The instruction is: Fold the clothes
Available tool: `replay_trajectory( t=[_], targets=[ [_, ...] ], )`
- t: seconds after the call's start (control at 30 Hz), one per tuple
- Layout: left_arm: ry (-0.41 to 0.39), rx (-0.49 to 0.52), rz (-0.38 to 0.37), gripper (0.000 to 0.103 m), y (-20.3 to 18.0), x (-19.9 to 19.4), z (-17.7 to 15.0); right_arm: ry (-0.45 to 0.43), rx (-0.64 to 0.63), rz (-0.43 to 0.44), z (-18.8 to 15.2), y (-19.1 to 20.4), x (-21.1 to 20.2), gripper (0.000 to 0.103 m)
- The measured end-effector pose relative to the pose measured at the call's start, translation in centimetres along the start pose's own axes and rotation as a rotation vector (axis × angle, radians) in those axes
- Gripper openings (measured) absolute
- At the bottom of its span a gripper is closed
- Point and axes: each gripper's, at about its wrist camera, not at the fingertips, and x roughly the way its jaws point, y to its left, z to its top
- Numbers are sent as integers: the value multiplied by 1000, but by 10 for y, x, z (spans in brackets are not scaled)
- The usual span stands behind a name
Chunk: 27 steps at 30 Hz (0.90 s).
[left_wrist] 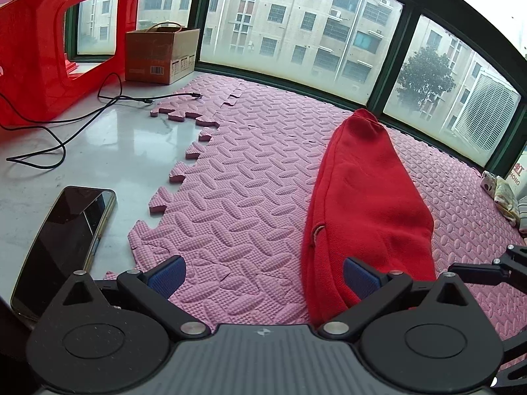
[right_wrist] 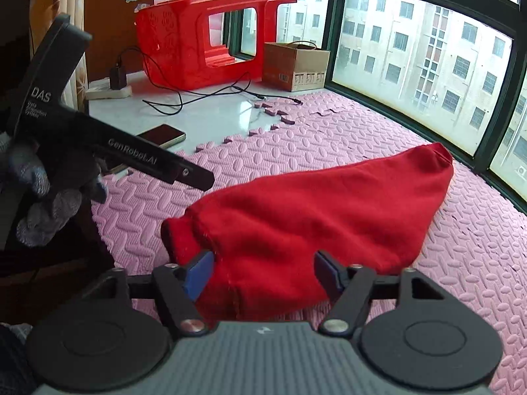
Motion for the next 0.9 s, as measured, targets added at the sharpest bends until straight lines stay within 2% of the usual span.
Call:
replay_trajectory(
  t=[0.1,0.2,0.5,0.73,0.9],
  targets=[
    [11,24,-8,103,-7,3,-5,15,30,27,-10,2,1,52],
    [23,51,4,103,-12,7,-10,23,43,45,-17,5,7,46],
    [33,82,38,103,-13,18,-18,25,39,54,-27,7,14,45],
    [26,78,32,103,-11,17,-16,-49,30,43,-2,11,-1,45],
    [28,71,33,103,-11,17,-16,-14,-5,46,0,20,22,45]
  ],
)
